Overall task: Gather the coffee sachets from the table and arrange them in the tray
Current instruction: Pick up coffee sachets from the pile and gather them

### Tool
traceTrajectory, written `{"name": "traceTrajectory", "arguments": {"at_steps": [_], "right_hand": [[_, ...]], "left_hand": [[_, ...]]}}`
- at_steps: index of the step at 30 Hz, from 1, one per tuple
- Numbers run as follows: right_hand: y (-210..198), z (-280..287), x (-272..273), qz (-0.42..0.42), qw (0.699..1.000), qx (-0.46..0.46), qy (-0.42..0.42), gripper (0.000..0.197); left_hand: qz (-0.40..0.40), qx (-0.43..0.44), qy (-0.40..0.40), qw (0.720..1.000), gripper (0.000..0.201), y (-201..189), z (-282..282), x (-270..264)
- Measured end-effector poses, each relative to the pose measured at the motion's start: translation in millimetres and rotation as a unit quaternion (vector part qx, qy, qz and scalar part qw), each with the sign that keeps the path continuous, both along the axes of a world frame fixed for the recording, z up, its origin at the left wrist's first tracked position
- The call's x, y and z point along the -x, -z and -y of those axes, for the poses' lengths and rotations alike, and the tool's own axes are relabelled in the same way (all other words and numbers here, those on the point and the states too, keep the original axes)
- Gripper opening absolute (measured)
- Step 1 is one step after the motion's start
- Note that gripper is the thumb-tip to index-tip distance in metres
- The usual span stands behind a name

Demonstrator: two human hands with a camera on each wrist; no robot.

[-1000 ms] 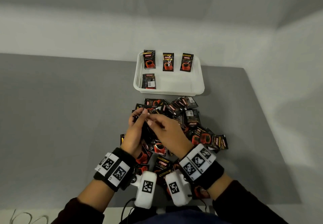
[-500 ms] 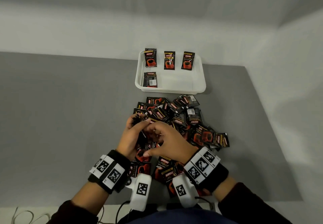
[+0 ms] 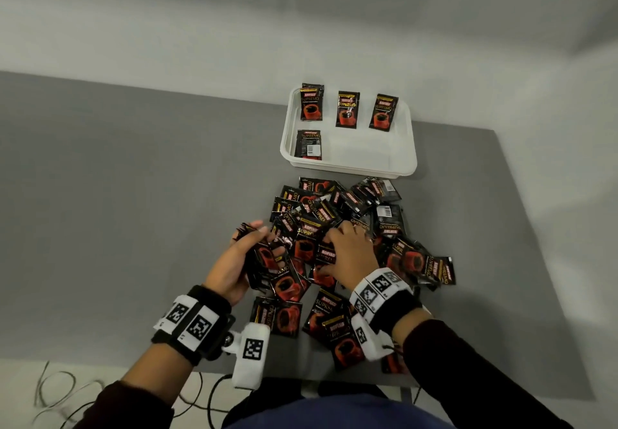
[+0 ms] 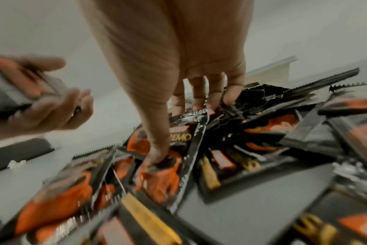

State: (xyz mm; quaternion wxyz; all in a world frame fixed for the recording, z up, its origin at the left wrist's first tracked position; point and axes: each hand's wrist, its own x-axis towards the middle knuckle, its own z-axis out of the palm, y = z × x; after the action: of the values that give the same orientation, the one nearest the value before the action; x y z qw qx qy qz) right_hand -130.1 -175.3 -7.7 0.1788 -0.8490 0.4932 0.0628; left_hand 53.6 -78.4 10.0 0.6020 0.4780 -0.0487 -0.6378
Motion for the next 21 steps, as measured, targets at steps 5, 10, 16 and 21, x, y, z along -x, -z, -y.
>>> {"name": "traceTrajectory", "arguments": {"at_steps": [5,10,16,21], "right_hand": [[-25.1,12.5,6.7,0.153,0.981,-0.064,0.104,0.020],[-56.0,2.3,-12.8,0.344,0.921,-0.126,0.134,0.021],[-59.5,-18.2,-37.5,0.315,0.929,-0.189,0.049,0.034],[-67.6,-18.7,-24.7,0.345,0.852,-0.392,0.025,0.063]], "left_hand": [[0.000,-0.011,-0.004,1.000,0.031,-3.1,0.6,1.0],[0.019,-0.012,0.016,1.000,0.026,-10.6,9.9,12.2],[0.046,0.016,0.051,0.998,0.044,-25.3,22.4,36.5],[0.067,0.028,0.023,0.997,0.053,-27.8,22.1,36.0]]}}
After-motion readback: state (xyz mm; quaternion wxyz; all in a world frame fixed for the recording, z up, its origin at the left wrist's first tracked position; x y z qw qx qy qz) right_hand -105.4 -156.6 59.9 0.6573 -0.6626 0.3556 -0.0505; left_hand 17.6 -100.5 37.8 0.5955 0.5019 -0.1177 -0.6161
